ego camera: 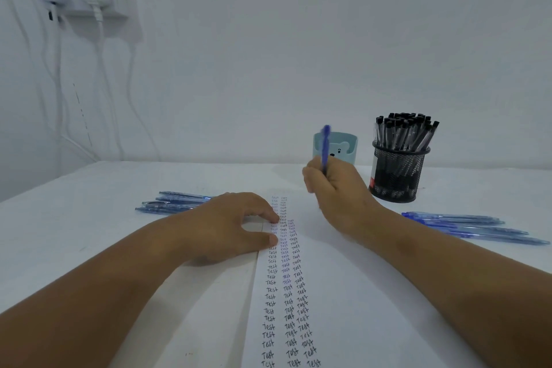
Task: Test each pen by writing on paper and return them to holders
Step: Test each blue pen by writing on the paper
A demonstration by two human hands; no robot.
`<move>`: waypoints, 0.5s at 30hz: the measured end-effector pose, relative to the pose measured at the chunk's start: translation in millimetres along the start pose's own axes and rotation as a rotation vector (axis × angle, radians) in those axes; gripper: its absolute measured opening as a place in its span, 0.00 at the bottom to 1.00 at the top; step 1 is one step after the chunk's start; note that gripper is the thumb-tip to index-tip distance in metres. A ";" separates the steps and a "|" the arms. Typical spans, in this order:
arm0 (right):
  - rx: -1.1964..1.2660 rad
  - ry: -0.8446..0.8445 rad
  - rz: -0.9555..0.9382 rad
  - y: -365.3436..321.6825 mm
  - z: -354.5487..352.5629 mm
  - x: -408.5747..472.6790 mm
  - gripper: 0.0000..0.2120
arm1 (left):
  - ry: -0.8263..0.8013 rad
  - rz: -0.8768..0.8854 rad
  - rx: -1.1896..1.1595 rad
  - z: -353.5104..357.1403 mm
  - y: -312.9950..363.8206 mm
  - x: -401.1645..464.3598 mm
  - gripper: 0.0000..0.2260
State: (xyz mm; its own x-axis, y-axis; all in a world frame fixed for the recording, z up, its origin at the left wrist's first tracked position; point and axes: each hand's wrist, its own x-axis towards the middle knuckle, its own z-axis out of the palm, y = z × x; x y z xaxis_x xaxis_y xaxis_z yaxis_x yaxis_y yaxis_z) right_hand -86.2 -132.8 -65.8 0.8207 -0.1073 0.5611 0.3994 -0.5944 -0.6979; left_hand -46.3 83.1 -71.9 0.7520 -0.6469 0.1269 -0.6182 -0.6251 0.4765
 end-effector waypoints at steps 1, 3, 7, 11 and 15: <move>-0.069 0.007 -0.035 -0.5 -0.6 1.2 0.17 | 0.003 0.001 -0.001 -0.1 -0.3 0.2 0.14; -0.177 -0.011 -0.069 -1.6 -0.3 2.7 0.10 | 0.007 0.005 0.008 -0.3 -1.0 0.3 0.14; -0.215 -0.048 -0.042 0.2 3.0 2.0 0.11 | -0.002 0.009 0.028 -1.0 -1.5 -0.2 0.14; -0.161 -0.050 -0.088 2.8 1.6 1.0 0.10 | 0.007 0.020 0.023 -1.1 0.0 -0.2 0.14; -0.196 -0.083 -0.171 3.3 0.3 -2.3 0.12 | 0.007 0.019 0.033 -1.0 -0.1 0.0 0.14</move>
State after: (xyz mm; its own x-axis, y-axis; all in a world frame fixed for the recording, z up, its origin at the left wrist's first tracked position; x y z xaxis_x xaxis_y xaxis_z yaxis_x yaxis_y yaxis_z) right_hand -86.6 -134.3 -69.5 0.7820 0.0688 0.6194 0.4552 -0.7419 -0.4923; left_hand -46.1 83.5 -71.1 0.7417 -0.6555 0.1420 -0.6394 -0.6272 0.4447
